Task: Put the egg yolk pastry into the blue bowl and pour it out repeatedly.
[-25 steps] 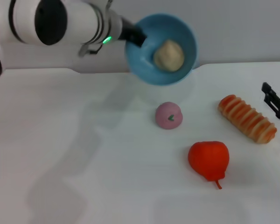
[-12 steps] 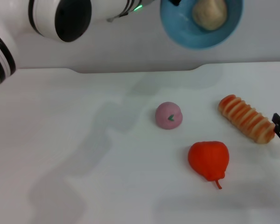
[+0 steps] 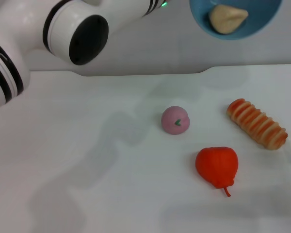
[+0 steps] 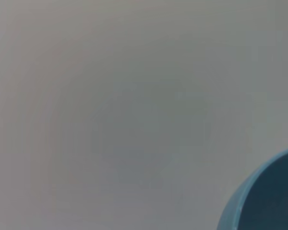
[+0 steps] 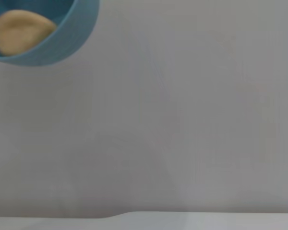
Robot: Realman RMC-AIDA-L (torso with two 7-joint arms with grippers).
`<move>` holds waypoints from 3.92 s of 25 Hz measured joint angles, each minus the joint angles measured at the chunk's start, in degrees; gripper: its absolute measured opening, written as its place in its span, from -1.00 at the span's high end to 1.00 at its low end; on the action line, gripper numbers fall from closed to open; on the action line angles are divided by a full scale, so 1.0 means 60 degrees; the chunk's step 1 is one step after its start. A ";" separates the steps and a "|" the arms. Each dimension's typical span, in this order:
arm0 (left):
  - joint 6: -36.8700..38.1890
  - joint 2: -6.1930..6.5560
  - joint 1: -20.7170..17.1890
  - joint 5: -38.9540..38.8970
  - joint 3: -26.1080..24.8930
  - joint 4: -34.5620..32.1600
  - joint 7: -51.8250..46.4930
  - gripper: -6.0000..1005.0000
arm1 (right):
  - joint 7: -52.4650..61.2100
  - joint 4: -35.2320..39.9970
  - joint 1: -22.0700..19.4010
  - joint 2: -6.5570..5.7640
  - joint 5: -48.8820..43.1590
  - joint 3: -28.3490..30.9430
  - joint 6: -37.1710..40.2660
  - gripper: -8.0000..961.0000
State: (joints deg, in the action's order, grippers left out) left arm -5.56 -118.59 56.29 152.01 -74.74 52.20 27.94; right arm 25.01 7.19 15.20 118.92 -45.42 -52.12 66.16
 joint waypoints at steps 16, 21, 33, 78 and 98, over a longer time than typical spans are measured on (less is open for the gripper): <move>0.2558 -0.0073 -0.0351 -0.0006 0.2219 0.0077 0.1335 0.99 | -0.0009 -0.0011 0.0081 0.0004 -0.0002 0.0000 0.0007 -0.09; 0.2672 -0.0073 -0.0327 0.0011 0.2482 0.0088 0.1338 0.99 | -0.0009 -0.0014 0.0089 0.0011 -0.0003 0.0000 0.0008 -0.09; 0.3764 -0.0084 -0.0239 -0.0004 0.3212 -0.0031 0.2062 0.99 | -0.0009 -0.0015 0.0096 0.0013 -0.0003 -0.0001 0.0049 -0.09; -0.4975 0.0091 0.0860 -0.0834 -0.3711 -0.2821 0.1295 0.99 | 0.8570 0.5048 -0.1172 -0.0044 -0.4662 -0.0149 -0.0396 -0.10; -0.4973 0.0027 -0.0074 -0.1036 -0.3861 -0.2842 0.0587 0.99 | 2.0501 0.8734 0.1372 -0.0799 -1.4078 0.1419 0.2082 -0.08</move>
State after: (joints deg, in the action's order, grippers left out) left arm -35.40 -118.43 55.85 145.80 -97.90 35.15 31.46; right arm 148.01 59.60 23.43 114.13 -129.89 -43.60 78.66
